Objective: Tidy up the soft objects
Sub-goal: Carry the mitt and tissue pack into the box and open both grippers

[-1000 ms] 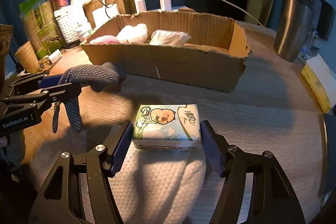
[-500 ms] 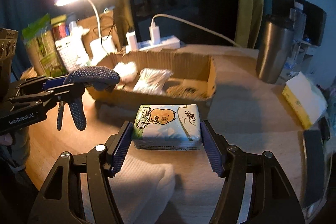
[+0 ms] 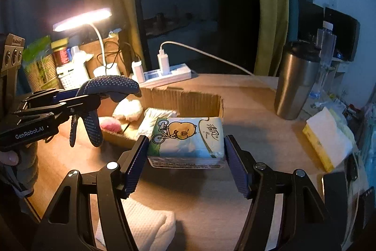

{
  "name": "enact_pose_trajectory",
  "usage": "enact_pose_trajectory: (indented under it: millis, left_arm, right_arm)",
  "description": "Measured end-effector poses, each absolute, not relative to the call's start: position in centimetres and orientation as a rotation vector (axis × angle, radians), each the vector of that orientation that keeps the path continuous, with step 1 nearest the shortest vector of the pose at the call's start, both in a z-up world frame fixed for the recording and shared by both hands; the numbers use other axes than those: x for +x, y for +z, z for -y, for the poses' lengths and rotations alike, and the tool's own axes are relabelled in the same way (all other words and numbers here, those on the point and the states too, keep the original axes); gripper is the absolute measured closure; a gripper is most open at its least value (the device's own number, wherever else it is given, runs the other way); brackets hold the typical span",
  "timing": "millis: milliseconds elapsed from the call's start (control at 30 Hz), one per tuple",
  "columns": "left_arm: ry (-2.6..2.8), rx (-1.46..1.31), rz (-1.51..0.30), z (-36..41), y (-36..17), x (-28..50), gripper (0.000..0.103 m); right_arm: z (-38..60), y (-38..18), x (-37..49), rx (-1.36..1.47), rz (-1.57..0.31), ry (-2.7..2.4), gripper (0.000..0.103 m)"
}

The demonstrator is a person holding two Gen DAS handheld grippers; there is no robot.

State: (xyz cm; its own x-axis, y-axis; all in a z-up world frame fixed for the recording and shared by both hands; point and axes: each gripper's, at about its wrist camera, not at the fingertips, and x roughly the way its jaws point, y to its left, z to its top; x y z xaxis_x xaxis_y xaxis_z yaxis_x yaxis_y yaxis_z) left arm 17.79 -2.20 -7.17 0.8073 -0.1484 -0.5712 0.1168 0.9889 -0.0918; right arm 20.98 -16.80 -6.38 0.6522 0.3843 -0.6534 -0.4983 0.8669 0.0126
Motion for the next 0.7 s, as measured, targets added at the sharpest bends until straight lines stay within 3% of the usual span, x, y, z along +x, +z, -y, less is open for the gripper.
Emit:
enact_pose_trajectory:
  millis: [700]
  left_arm:
    - [-0.015, -0.124, -0.654, -3.1, -10.5, 22.9, 0.068]
  right_arm:
    - [14.3, -6.9, 26.5, -0.178, -0.715, 0.495, 0.034]
